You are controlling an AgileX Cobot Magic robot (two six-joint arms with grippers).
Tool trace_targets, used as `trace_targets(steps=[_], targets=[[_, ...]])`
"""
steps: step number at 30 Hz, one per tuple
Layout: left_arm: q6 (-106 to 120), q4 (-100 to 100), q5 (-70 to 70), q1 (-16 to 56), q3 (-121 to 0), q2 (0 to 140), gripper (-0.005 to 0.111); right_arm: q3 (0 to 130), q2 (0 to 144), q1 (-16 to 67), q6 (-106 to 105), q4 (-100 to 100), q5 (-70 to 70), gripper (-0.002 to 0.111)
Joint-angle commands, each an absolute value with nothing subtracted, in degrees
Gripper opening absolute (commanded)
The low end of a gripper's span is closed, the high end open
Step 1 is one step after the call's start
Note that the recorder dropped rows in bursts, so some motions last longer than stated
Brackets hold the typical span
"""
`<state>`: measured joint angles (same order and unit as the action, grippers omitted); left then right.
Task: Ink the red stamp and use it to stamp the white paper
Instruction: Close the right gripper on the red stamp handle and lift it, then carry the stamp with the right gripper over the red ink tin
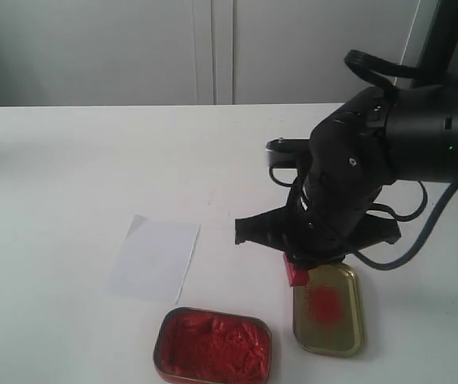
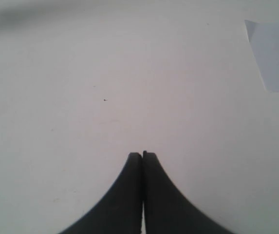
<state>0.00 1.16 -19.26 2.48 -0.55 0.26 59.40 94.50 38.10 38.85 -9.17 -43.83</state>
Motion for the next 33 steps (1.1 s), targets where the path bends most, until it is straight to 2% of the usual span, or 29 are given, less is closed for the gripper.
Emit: trace_targets(steps=[1, 16, 33], targets=[[0.0, 1.4, -20.2, 2.5, 0.0, 0.0, 0.0, 59.4, 93.9, 40.9, 28.1, -7.2, -43.6, 0.0], [0.0, 1.4, -20.2, 2.5, 0.0, 0.0, 0.0, 64.7, 94.0, 50.4, 11.8, -6.9, -47.2, 0.0], [0.0, 1.4, -20.2, 2.5, 0.0, 0.0, 0.0, 74.0, 98.5, 53.0, -3.9, -1.0, -55.3, 0.0]])
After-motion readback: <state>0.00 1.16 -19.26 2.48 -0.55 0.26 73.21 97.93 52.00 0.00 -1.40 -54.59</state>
